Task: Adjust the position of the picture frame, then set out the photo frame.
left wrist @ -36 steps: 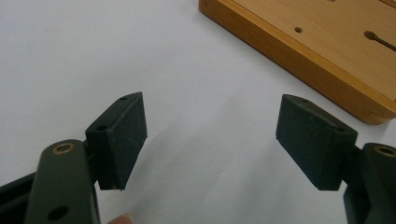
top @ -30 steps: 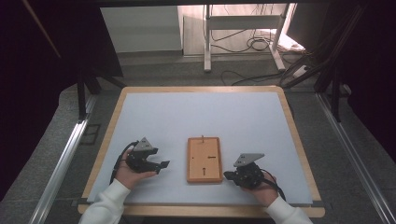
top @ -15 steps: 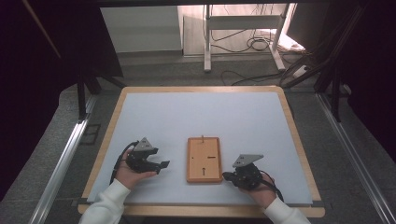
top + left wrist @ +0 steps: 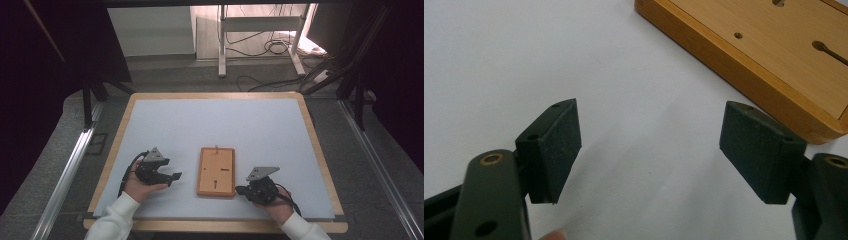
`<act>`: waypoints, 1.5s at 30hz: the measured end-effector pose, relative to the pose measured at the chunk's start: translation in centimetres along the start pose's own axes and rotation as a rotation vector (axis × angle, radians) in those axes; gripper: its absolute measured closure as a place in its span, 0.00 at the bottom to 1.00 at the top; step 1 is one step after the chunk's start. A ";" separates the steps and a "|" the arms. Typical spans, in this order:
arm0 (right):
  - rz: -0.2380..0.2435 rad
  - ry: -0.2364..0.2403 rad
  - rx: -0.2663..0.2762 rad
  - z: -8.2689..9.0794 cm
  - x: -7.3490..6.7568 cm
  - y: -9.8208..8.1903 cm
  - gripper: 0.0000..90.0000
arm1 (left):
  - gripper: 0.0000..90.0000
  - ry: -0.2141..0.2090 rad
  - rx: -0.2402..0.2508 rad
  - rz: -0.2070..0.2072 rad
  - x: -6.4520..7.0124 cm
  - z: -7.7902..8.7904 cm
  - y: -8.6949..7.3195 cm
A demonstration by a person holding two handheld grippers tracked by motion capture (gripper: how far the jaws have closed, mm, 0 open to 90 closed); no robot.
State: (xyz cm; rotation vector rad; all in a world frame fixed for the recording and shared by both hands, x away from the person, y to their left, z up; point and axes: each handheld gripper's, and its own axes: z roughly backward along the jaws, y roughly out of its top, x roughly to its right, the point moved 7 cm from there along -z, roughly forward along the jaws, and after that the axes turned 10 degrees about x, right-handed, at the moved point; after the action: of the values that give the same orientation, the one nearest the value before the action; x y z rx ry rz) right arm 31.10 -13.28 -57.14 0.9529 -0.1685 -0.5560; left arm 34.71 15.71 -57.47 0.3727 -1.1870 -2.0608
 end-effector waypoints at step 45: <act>-0.144 -0.224 0.134 5.7 5.3 -1.7 0.27 | 0.27 -0.030 0.032 -0.028 1.2 -0.5 1.2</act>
State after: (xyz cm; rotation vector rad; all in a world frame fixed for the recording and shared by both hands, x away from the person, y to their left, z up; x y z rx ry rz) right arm 32.83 -20.91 -55.72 1.0369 -0.3427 -0.7927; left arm 34.68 14.12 -56.62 0.3774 -1.2403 -2.0800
